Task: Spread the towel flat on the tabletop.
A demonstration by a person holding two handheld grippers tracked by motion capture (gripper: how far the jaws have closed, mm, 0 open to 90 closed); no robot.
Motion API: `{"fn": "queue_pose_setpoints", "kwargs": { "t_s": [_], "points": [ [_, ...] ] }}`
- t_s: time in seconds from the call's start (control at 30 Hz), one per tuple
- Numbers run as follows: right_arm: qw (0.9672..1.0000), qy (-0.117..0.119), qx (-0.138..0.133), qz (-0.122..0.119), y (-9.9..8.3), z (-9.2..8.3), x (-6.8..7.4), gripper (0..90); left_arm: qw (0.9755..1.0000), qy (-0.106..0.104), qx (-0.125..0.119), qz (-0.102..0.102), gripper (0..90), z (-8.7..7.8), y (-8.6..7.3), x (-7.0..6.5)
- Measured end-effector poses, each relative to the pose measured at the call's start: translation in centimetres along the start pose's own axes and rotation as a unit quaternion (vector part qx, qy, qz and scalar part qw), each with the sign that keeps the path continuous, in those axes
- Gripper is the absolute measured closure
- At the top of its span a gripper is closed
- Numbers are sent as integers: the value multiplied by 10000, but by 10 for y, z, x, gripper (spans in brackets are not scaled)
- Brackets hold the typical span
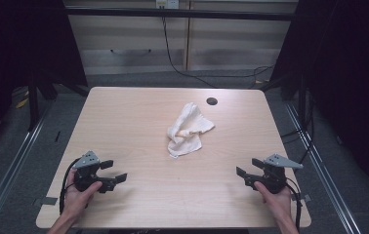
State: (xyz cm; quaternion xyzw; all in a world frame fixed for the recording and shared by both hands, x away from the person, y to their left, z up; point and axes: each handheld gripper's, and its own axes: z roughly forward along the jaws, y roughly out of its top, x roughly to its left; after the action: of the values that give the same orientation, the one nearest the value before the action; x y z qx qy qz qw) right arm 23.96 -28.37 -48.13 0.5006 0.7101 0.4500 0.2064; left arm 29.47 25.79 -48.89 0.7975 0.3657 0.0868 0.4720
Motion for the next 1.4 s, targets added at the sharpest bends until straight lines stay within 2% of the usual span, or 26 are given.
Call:
{"fn": "queue_pose_setpoints", "kwargs": {
  "t_s": [0.07, 0.17, 0.2, 0.27, 0.3, 0.37, 0.4, 0.5, 0.57, 0.63, 0.77, 0.8, 0.87, 0.9, 0.93, 1.07, 1.23, 1.33, 1.4],
  "points": [
    [10000, -15, 77, -48, 2, 1, 2, 232, 10000, 1, 5, 12, 170, 0, 0, 2],
    [9998, -15, 171, -131, 4, 2, 6, 230, 10000, 27, -12, -72, 161, 2, 0, 3],
    [9994, 93, 224, -226, 6, 4, 11, 256, 9999, 17, -6, -124, 160, 3, 0, 6],
    [9992, 137, 272, -273, 8, 5, 13, 259, 9999, 30, -9, -157, 161, 4, 0, 6],
    [9988, 268, 313, -267, 10, 9, 16, 261, 9999, 66, 31, -145, 160, 4, 0, 7],
    [9985, 324, 338, -280, 11, 11, 16, 278, 9999, 67, 32, -142, 161, 4, 0, 7],
    [9971, 516, 419, -377, 15, 13, 19, 302, 9999, 34, 11, -125, 160, 4, 0, 6],
    [9958, 660, 475, -408, 20, 18, 24, 316, 9999, 13, 38, -122, 170, 3, 0, 5],
    [9957, 663, 465, -456, 22, 19, 26, 316, 9999, -12, 52, -120, 197, 3, 0, 5],
    [9956, 661, 400, -521, 28, 23, 31, 427, 10000, -9, 8, -79, 198, 1, 0, 3],
    [9930, 939, 454, -552, 39, 30, 30, 448, 10000, -11, -72, -31, 197, -2, 1, 1],
    [9907, 1132, 539, -524, 46, 39, 28, 451, 9999, 4, -108, -63, 198, -2, 1, 2],
    [9887, 1278, 628, -478, 51, 49, 27, 447, 9999, -14, -112, -54, 198, -2, 1, 2],
    [9887, 1278, 628, -478, 51, 49, 27, 447, 9999, -14, -112, -54, 198, -2, 1, 2],
    [9875, 1373, 638, -440, 53, 60, 26, 457, 9999, -7, -118, -69, 198, -3, 1, 2],
    [9851, 1443, 822, -435, 56, 76, 24, 455, 9999, -38, -121, -14, 197, -4, 1, 1],
    [9851, 1501, 689, -489, 69, 84, 26, 493, 9999, -21, -126, 11, 201, -4, 1, 0],
    [9827, 1538, 798, -652, 83, 95, 29, 514, 9999, 70, -58, 146, 205, -3, 1, -2],
    [9826, 1502, 812, -735, 88, 101, 30, 537, 9998, 67, -66, 157, 208, -2, 1, -2]
  ]
}}
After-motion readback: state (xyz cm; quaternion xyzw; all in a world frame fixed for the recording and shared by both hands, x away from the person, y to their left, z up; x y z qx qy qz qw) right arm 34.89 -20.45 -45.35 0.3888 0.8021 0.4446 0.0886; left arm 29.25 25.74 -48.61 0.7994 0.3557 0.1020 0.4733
